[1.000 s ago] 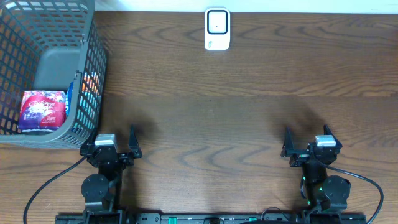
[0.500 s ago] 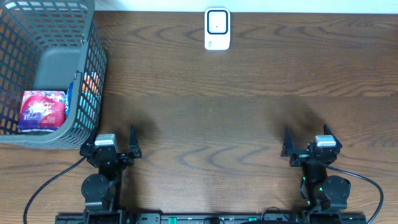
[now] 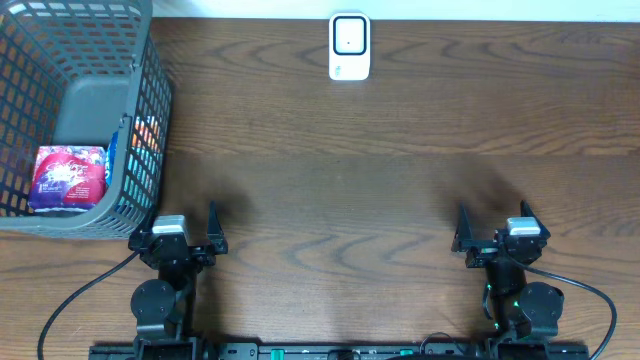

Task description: Scan the item barcode

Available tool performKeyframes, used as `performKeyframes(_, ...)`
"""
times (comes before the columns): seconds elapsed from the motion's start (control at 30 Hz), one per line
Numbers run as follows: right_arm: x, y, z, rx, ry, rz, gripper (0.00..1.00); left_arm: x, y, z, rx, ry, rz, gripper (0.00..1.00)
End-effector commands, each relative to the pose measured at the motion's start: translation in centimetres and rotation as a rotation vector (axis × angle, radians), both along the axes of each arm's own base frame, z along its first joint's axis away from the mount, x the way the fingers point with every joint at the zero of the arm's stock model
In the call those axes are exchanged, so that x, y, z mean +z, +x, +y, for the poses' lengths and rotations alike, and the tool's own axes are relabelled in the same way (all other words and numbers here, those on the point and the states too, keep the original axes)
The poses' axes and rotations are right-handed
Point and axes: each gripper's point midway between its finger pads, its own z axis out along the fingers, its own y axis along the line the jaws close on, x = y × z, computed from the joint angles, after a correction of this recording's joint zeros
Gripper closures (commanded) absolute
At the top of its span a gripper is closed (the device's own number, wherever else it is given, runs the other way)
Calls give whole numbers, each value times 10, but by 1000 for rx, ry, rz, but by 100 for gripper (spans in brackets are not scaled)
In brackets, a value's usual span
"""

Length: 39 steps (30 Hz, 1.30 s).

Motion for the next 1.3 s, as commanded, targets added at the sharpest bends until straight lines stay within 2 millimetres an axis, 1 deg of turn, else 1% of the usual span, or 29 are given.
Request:
performKeyframes(0.0, 0, 0, 5, 23, -4, -1, 1, -17, -1, 5, 29, -2, 57, 2)
performKeyframes(1.1, 0, 0, 5, 23, -4, -1, 1, -16, -1, 4, 25, -15, 49, 2)
performKeyframes(1.13, -1, 0, 5, 23, -4, -1, 1, -14, 0, -1, 0, -51, 41, 2)
performKeyframes(1.2, 0, 0, 5, 23, -4, -1, 1, -10, -1, -31, -152, -203, 38, 2)
performKeyframes(1.27, 0, 0, 5, 22, -4, -1, 1, -5, -8, -62, -324, -332, 52, 2)
